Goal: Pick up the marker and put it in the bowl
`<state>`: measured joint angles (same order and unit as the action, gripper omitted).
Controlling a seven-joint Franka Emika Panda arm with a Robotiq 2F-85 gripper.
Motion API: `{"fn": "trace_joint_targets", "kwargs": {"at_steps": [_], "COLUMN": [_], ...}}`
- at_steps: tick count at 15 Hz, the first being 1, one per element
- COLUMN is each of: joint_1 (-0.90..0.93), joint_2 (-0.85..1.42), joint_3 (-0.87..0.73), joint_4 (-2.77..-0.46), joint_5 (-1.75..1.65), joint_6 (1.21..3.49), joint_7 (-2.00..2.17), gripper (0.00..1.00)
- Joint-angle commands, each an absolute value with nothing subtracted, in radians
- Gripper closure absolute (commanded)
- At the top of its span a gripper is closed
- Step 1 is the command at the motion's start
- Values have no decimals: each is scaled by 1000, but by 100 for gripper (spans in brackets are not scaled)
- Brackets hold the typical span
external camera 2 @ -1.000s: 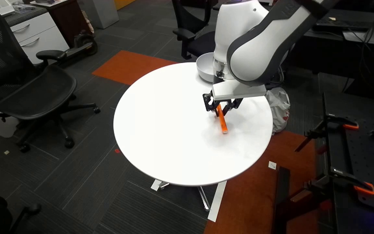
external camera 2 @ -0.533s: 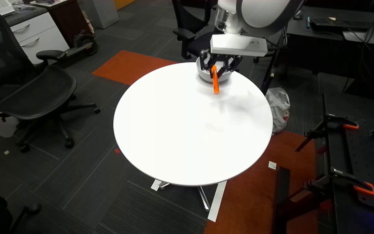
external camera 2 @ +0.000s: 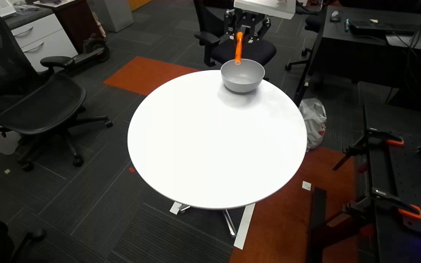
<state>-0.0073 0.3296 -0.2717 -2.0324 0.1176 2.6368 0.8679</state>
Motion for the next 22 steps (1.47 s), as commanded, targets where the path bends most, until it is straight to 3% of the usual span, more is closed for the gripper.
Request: {"fn": "trace_joint_targets", "kwargs": {"at_steps": [1,10,11,13,18,22], "joint_1": [-47,-120,-123,-131,-138,-141], "joint_2": [418,595,607,627,661,681], "joint_3": [-267,-258,-258,-255,-256,-257], "joint_4": [-1894,-1672,-1655,-1628,-1590,-1580], "joint_5": [109,137,139,144,151,153], "joint_6": [2537,2313,2289,2261,2235,2233], "joint_7": [894,893,898,896,899,901], "gripper": [94,94,50,42,4,0]}}
